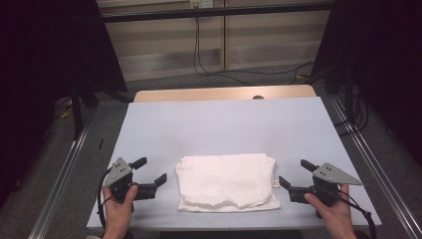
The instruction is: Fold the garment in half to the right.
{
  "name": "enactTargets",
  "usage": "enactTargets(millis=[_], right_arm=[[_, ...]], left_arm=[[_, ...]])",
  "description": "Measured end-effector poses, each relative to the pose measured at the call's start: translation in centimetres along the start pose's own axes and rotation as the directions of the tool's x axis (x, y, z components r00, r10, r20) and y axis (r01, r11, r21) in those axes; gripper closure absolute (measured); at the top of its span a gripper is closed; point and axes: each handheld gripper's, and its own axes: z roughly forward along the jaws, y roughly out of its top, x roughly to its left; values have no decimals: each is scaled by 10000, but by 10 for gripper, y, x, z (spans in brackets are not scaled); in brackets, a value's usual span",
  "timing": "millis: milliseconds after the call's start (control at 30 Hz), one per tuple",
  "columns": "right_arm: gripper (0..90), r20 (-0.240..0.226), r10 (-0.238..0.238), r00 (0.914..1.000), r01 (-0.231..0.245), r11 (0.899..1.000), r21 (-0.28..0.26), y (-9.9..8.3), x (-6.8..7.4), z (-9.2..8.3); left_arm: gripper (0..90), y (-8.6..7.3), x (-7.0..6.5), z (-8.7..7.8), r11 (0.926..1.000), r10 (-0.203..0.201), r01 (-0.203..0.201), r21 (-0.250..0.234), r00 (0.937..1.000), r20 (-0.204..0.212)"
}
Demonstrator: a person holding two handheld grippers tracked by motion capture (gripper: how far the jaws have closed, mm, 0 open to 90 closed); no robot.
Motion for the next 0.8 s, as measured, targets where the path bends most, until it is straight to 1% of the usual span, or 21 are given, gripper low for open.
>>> enactTargets(millis=[33, 67, 100, 167, 300, 333, 400, 467, 533, 600, 633, 700, 800], right_arm=[[56, -60, -84, 9999, 85, 10000, 23, 0, 0, 1], [57, -122, -74, 9999, 74, 10000, 11, 1, 2, 2], [59, -188, -153, 9997, 154, 9999, 50, 1, 3, 3], [60, -337, -209, 9992, 215, 9996, 159, 2, 6, 7], [68, -670, -175, 9976, 191, 9995, 237, 4, 10, 15], [68, -726, -200, 9972, 217, 9995, 228, 5, 11, 17], [69, -898, -201, 9958, 224, 9994, 252, 7, 14, 21], [69, -1061, -268, 9940, 300, 9991, 287, 9, 17, 28], [69, -1300, -352, 9909, 394, 9988, 304, 11, 22, 35], [73, -1540, -149, 9880, 200, 9993, 318, 13, 25, 39], [72, -1615, -109, 9868, 162, 9994, 315, 14, 27, 42], [75, -1658, -339, 9856, 406, 9985, 370, 15, 32, 45], [75, -1844, -408, 9820, 491, 9980, 403, 17, 37, 49]], left_arm=[[42, 0, 0, 1, 9999, -107, 107, 21, 9999, 106], [42, 1, 0, 2, 9999, -165, 165, 28, 9997, 198], [43, 1, 0, 3, 9999, -53, 50, 112, 9997, 254], [43, 2, -1, 5, 9999, -102, 99, 99, 9995, 306], [43, 3, 1, 11, 9998, -79, 74, 162, 9994, 336], [42, 4, 2, 12, 9998, -148, 142, 171, 9992, 359], [42, 6, 3, 15, 9999, -73, 68, 148, 9994, 350], [42, 8, 5, 18, 9998, -138, 133, 164, 9994, 304], [43, 9, 6, 20, 9996, -231, 225, 172, 9991, 365], [43, 10, 6, 22, 9996, -190, 182, 204, 9990, 402], [43, 11, 6, 22, 9997, -176, 165, 204, 9985, 522], [44, 13, 5, 22, 9997, -47, 34, 249, 9986, 534], [46, 17, 3, 24, 9997, 159, -168, 192, 9990, 414]])
